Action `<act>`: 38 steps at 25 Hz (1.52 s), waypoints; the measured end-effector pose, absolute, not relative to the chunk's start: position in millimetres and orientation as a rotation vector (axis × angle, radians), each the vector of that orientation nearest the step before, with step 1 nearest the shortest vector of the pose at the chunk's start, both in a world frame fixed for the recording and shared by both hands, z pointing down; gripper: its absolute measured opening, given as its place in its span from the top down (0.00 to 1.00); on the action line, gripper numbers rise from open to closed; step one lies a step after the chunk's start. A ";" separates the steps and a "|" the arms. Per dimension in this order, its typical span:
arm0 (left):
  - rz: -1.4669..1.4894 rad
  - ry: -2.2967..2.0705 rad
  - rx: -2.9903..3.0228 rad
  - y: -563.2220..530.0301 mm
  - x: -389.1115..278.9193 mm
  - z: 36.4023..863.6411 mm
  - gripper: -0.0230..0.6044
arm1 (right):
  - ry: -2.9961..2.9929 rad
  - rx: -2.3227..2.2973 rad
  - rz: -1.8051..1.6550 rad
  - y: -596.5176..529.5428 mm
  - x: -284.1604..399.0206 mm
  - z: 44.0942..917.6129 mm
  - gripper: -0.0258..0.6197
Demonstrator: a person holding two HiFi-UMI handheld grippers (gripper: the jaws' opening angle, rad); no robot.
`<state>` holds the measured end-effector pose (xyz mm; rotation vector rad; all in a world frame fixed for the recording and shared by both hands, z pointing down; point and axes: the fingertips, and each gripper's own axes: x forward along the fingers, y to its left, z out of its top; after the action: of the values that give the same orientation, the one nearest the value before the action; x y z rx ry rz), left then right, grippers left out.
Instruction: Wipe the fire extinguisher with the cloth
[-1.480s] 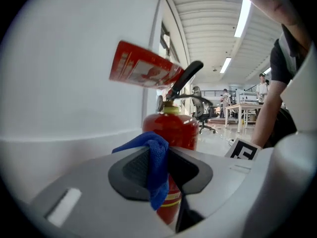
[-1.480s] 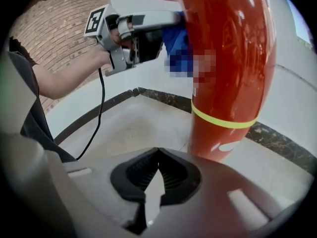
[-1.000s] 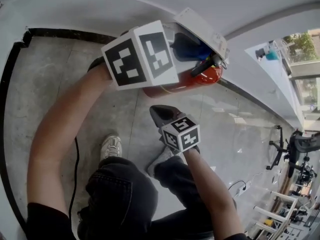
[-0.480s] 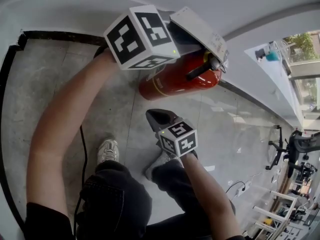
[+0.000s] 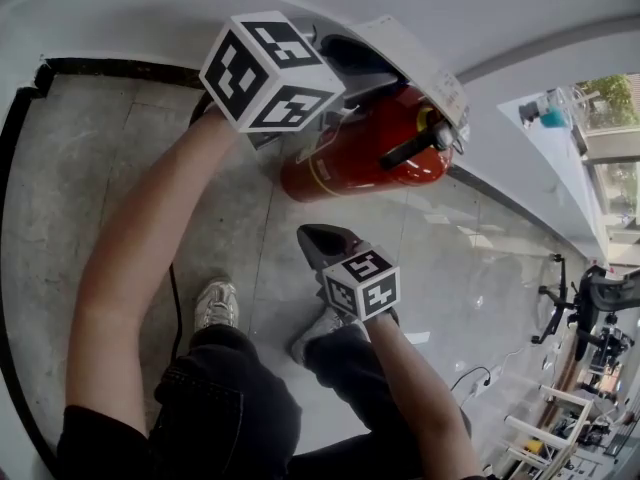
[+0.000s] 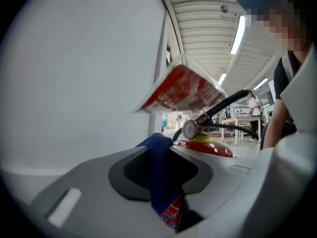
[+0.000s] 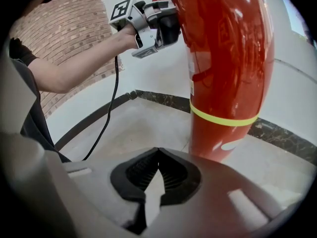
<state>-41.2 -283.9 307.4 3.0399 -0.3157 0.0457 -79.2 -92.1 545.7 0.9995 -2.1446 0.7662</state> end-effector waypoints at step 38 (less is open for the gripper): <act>0.686 -0.277 2.508 -271.4 -51.0 641.2 0.81 | -2.060 0.923 0.924 -108.3 -79.4 615.9 0.96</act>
<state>-51.0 -271.4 641.2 2.5076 -0.2770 0.6865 -79.4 -108.3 615.9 0.9235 -2.0600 0.9237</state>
